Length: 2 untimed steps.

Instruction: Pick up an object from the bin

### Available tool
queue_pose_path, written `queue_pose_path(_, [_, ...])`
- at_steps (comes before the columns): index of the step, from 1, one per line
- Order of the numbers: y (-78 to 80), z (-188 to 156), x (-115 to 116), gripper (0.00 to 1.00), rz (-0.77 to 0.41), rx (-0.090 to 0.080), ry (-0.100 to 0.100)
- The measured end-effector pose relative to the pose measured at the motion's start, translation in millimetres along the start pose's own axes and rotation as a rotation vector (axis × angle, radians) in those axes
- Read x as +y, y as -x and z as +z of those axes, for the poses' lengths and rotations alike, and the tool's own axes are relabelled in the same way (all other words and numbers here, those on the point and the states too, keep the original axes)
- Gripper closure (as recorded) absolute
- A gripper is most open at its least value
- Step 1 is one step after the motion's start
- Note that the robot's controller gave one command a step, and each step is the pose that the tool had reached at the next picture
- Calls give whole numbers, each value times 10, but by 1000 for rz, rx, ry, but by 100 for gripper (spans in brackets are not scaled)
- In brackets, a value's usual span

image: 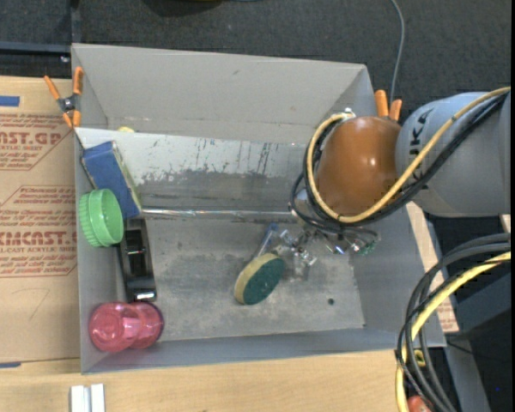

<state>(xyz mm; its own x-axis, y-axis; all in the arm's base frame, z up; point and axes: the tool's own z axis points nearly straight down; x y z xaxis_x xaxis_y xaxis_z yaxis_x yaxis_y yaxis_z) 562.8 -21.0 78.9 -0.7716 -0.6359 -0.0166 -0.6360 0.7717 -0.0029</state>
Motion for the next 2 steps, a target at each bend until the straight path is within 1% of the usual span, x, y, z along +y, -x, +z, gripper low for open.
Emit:
queue_pose_path(1, [-203, 59, 10, 100, 30, 2, -6])
queue_pose_path(2, [-188, 62, 28, 100, 24, 2, -5])
